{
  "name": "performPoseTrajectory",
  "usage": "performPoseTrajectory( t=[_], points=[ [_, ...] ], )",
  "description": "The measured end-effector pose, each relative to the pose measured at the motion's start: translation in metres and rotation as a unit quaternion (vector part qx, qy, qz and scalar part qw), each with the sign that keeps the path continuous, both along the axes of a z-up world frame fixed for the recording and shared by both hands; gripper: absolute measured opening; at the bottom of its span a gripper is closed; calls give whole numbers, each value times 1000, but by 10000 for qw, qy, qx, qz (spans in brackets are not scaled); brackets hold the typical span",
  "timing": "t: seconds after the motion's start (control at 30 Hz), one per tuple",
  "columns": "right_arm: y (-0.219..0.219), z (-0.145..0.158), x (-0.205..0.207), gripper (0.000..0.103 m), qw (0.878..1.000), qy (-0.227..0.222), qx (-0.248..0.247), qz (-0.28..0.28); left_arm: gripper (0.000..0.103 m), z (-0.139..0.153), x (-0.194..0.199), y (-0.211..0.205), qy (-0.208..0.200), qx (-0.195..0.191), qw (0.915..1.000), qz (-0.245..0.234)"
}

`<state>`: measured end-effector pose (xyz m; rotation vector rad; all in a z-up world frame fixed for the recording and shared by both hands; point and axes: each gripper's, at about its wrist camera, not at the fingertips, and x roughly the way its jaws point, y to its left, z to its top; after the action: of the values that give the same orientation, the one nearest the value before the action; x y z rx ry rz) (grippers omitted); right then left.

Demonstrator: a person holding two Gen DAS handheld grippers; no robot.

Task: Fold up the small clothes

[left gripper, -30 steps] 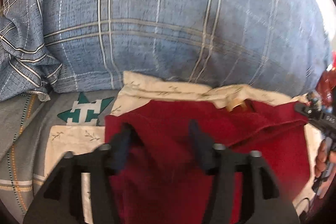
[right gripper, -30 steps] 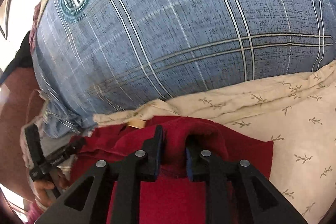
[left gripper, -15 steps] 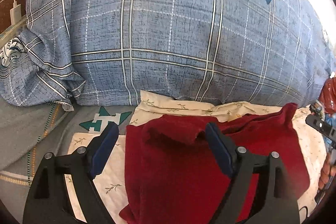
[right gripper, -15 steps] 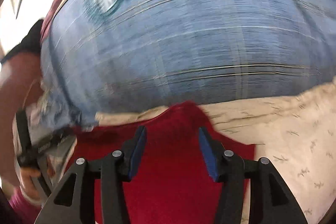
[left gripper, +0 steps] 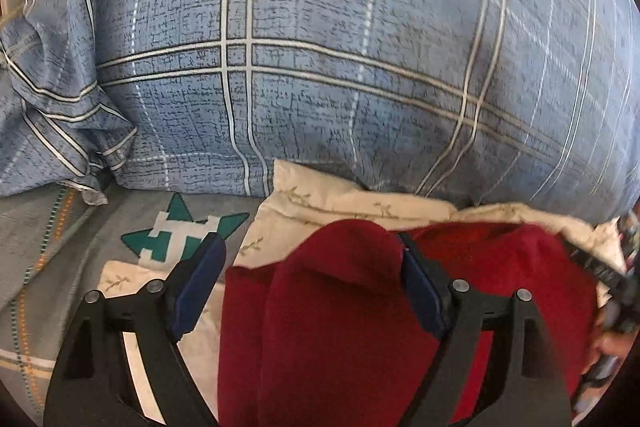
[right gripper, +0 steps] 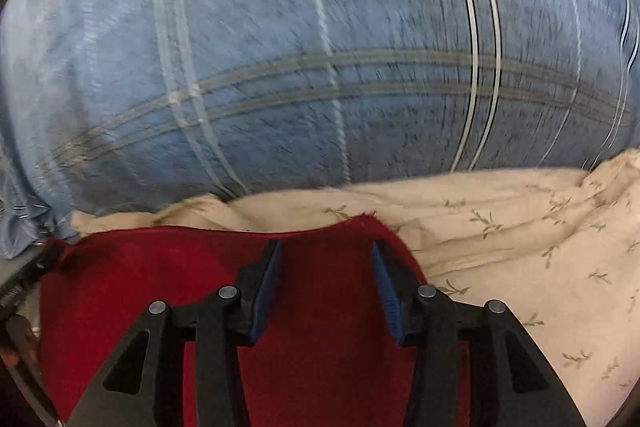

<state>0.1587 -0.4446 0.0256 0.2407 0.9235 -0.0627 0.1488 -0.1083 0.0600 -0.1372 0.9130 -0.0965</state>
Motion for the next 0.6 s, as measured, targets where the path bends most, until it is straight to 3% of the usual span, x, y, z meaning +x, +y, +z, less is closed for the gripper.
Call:
performPoseTrajectory(
  t=[0.1, 0.23, 0.33, 0.4, 0.6],
  points=[
    [-1, 0, -1, 47, 10000, -17, 66, -9, 85, 9, -7, 8, -66, -177, 9998, -5],
    [-2, 15, -15, 48, 9999, -78, 26, -63, 85, 26, -28, 14, -232, -87, 9996, -160],
    [-3, 37, -42, 50, 9995, -298, 36, -16, 85, 37, -50, 20, -391, 98, 9990, -208],
    [-1, 51, -67, 52, 9990, -432, 14, 105, 85, 41, -60, 27, -446, 20, 9988, -193],
    [-3, 62, -127, 53, 9980, -487, -123, 373, 85, 32, -101, 46, -186, -135, 9997, -104]
  ],
)
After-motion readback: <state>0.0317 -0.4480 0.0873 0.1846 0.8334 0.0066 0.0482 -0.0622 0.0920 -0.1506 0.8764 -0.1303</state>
